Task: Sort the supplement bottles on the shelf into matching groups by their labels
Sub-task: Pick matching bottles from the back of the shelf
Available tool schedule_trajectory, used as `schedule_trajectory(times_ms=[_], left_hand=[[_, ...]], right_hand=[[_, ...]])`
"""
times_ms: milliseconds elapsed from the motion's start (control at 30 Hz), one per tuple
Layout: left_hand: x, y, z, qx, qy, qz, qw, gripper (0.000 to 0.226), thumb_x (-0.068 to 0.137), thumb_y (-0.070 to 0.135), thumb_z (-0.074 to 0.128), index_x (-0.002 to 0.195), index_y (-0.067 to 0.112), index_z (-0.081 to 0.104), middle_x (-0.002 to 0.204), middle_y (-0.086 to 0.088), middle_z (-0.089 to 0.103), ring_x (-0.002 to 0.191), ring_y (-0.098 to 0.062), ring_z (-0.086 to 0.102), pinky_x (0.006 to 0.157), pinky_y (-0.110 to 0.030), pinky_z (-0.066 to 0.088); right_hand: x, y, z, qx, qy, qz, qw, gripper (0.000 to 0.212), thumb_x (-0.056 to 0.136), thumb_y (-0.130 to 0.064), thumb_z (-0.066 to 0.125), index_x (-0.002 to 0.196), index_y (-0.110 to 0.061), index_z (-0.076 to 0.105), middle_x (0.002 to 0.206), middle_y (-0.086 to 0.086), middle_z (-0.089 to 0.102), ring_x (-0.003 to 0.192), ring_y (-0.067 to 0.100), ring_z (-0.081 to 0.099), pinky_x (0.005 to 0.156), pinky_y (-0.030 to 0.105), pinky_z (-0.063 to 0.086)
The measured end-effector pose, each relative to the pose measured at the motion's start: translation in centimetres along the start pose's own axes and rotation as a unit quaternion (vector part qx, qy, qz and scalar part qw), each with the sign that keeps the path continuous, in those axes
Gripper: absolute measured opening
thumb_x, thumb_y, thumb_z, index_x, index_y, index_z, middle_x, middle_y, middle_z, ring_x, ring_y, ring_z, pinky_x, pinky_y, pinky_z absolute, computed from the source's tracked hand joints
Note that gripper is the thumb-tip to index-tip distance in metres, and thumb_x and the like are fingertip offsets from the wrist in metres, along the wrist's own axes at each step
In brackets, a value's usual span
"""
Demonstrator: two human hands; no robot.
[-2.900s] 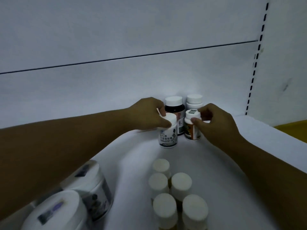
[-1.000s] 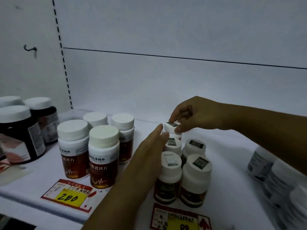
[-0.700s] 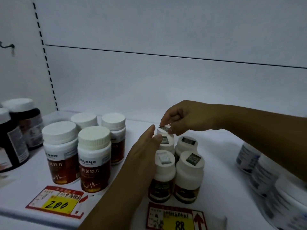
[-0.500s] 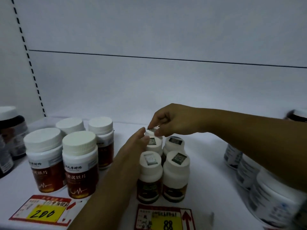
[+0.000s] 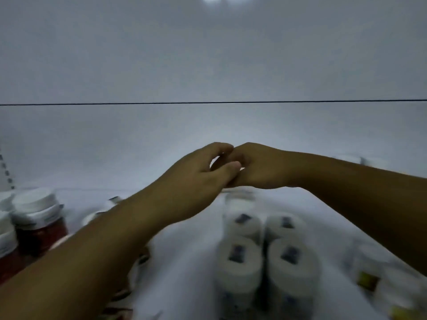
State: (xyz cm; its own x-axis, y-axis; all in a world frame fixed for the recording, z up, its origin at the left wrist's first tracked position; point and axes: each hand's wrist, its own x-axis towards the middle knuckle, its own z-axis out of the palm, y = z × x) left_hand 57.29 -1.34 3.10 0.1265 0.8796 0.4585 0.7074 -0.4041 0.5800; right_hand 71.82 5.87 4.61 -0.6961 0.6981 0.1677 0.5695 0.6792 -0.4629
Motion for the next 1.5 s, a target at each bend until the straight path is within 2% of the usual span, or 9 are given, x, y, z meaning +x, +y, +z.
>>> schedule_trajectory(times_ms=[167,367,500,633,800,867,1067,1300,1500], left_hand=[[5.0,5.3,5.9,0.04,-0.079,0.024,0.996,0.046,0.086,0.052,0.045,0.131,0.04,0.046,0.137,0.018,0.049,0.123,-0.004,0.045,0.089,-0.021,0.033],[10.9,9.6,13.0,0.141,-0.181,0.047,0.972,0.041,0.088,0.042,0.055,0.128,0.033,0.052,0.134,0.009,0.053,0.122,-0.008,0.048,0.091,-0.021,0.035],[16.3,11.1,17.3,0.192,-0.259,0.06,0.945,0.051,0.086,0.038,0.06,0.135,0.03,0.045,0.143,0.003,0.046,0.127,-0.015,0.044,0.096,-0.027,0.036],[20.3,10.7,21.5,0.24,-0.274,0.042,0.93,0.063,0.087,0.041,0.058,0.142,0.021,0.036,0.146,-0.005,0.043,0.128,-0.023,0.044,0.1,-0.031,0.036],[21.5,10.1,24.2,0.211,-0.184,0.037,0.959,0.045,0.081,0.04,0.065,0.116,0.011,0.063,0.107,-0.005,0.065,0.092,-0.019,0.058,0.071,-0.025,0.045],[21.2,10.2,23.5,0.185,-0.179,0.022,0.966,0.042,0.078,0.038,0.07,0.109,0.009,0.068,0.098,-0.004,0.067,0.086,-0.018,0.06,0.065,-0.023,0.045],[18.3,8.5,12.7,0.076,-0.104,-0.031,0.991,0.04,0.077,0.03,0.073,0.111,0.008,0.07,0.105,-0.004,0.071,0.091,-0.018,0.066,0.068,-0.027,0.056],[9.4,2.7,-4.2,-0.003,0.04,-0.133,0.99,0.022,0.071,0.019,0.079,0.089,0.013,0.07,0.098,-0.001,0.068,0.091,-0.015,0.064,0.075,-0.033,0.059],[1.2,-3.3,-17.2,-0.013,0.141,-0.145,0.979,0.027,0.07,0.015,0.079,0.096,0.011,0.071,0.095,0.003,0.067,0.091,-0.014,0.063,0.074,-0.03,0.056]], right_hand=[[-7.6,8.4,-7.1,0.047,0.108,0.075,0.99,0.025,0.081,-0.028,0.067,0.106,-0.028,0.067,0.107,-0.014,0.066,0.1,-0.001,0.059,0.081,0.014,0.043],[-14.4,19.2,-12.1,0.038,0.235,0.183,0.954,0.016,0.082,-0.02,0.066,0.097,-0.025,0.067,0.102,-0.007,0.066,0.097,0.012,0.06,0.075,0.021,0.044],[-14.8,24.2,-12.4,-0.061,0.204,0.229,0.95,0.033,0.083,-0.026,0.063,0.116,-0.024,0.061,0.127,0.003,0.057,0.111,0.018,0.054,0.085,0.025,0.039],[-13.3,26.8,-11.8,-0.096,0.221,0.232,0.942,0.033,0.081,-0.032,0.066,0.112,-0.021,0.063,0.125,0.004,0.059,0.109,0.02,0.054,0.08,0.025,0.039],[-11.5,27.4,-11.3,-0.115,0.264,0.219,0.932,0.025,0.074,-0.036,0.072,0.087,-0.019,0.059,0.097,0.002,0.062,0.088,0.02,0.056,0.068,0.027,0.042],[-10.9,26.7,-11.5,-0.13,0.24,0.218,0.937,0.027,0.072,-0.036,0.074,0.088,-0.02,0.059,0.094,0.0,0.06,0.084,0.018,0.055,0.066,0.027,0.043],[-7.8,19.8,-12.7,-0.064,0.192,0.136,0.97,0.025,0.065,-0.036,0.08,0.078,-0.025,0.062,0.086,-0.006,0.062,0.078,0.01,0.058,0.06,0.022,0.045],[0.0,3.1,-8.1,0.005,0.162,-0.011,0.987,0.021,0.065,-0.031,0.081,0.08,-0.023,0.068,0.085,-0.009,0.067,0.077,0.004,0.061,0.058,0.019,0.043],[7.2,-10.9,-2.3,0.021,0.143,-0.079,0.986,0.019,0.071,-0.027,0.078,0.086,-0.02,0.07,0.091,-0.005,0.068,0.081,0.007,0.062,0.061,0.021,0.047]])
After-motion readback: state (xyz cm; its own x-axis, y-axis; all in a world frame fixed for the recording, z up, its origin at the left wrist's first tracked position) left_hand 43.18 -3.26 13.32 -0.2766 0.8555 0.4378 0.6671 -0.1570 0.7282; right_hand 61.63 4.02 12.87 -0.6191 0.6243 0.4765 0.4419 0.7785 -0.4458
